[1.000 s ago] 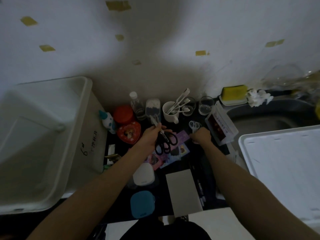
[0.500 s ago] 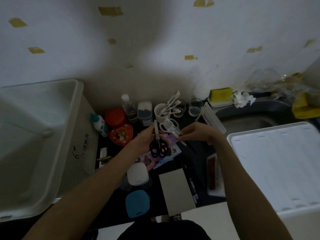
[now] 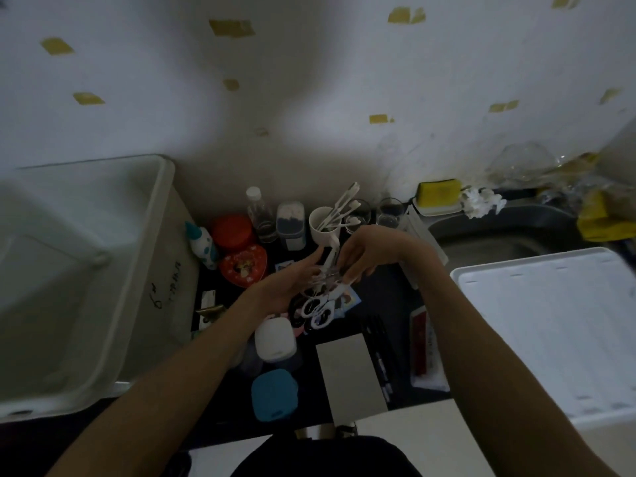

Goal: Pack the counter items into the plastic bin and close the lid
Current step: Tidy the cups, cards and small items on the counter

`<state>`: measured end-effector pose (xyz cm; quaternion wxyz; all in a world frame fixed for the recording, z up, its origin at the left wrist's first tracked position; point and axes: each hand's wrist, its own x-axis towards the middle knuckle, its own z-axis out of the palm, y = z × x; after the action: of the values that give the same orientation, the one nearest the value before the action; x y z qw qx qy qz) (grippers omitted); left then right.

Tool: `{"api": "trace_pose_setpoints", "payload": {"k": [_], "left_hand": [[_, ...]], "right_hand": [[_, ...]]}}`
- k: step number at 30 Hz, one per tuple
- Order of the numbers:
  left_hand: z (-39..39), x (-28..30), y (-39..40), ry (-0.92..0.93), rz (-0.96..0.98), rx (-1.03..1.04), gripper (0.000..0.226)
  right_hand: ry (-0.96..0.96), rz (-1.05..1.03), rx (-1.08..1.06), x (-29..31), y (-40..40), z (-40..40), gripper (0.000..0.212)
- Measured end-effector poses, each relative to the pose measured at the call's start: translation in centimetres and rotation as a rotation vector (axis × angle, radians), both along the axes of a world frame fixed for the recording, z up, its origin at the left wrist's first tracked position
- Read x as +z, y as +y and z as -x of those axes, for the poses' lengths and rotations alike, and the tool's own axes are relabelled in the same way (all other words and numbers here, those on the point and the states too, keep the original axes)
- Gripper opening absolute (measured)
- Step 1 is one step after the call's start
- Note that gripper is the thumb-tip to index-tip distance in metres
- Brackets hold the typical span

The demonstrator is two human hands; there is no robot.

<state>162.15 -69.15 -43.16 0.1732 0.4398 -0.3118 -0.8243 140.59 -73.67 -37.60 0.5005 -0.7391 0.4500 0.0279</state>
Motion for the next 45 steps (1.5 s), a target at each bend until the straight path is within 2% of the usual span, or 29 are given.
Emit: {"api": "trace_pose_setpoints", "payload": {"k": [3, 4, 7, 10, 16, 22, 24, 29, 31, 34, 38, 41, 42, 45], "left_hand": [[-0.1, 0.6, 0.5, -0.017, 0.133, -0.056, 0.027], [-0.3, 0.7, 0.5, -0.032, 0.185, -0.071, 0.023], [-0.7, 0.4, 0.2, -0.052, 0.251, -0.112, 0.044], [-0.8, 0.1, 0.0, -0.084, 0.291, -0.136, 0.051], [-0.4, 0.5, -0.1, -0.123, 0.298, -0.1, 0.05], [0.7, 1.2, 0.4, -0.192, 0.356, -0.188, 0.034], [0.9, 1.3, 0.5, -0.186, 0.373, -0.191, 0.036], [0.7, 1.3, 0.5, -0.111, 0.363, -0.093, 0.05], [0.4, 1.1, 0.4, -0.109, 0.37, -0.052, 0.05], [0.0, 1.1, 0.2, -0.102, 0.368, -0.024, 0.048], [-0.4, 1.1, 0.1, -0.088, 0.36, -0.009, 0.051], [0.0, 0.9, 0.1, -0.061, 0.381, 0.039, 0.047], [0.2, 0.9, 0.1, -0.041, 0.384, 0.069, 0.045], [1.0, 0.6, -0.2, 0.01, 0.401, 0.133, 0.046]], "right_hand": [[0.022, 0.084, 0.003, -0.2, -0.4, 0.0, 0.03], [0.028, 0.108, 0.003, -0.2, -0.4, 0.1, 0.029], [0.019, 0.12, -0.029, 0.1, -0.6, 0.7, 0.023], [0.014, 0.141, -0.017, 0.5, -0.8, 1.5, 0.023], [0.082, 0.244, 0.076, 1.8, -1.2, 1.7, 0.025], [0.232, 0.291, 0.225, 2.8, -1.8, -0.1, 0.023], [0.25, 0.297, 0.216, 2.5, -2.1, -0.5, 0.021], [0.156, 0.371, 0.033, 1.8, -2.2, 0.0, 0.018], [0.101, 0.398, -0.062, 1.8, -2.0, 0.6, 0.024], [-0.002, 0.454, -0.273, 1.0, -1.7, 1.7, 0.023], [-0.271, 0.213, -0.626, -0.2, -0.9, 2.8, 0.023], [-0.474, 0.009, -0.975, -1.0, 0.6, 2.2, 0.044], [-0.468, -0.061, -0.998, -1.3, 1.2, 1.8, 0.047], [-0.434, -0.248, -0.856, -2.8, 3.3, 0.2, 0.045]]}}
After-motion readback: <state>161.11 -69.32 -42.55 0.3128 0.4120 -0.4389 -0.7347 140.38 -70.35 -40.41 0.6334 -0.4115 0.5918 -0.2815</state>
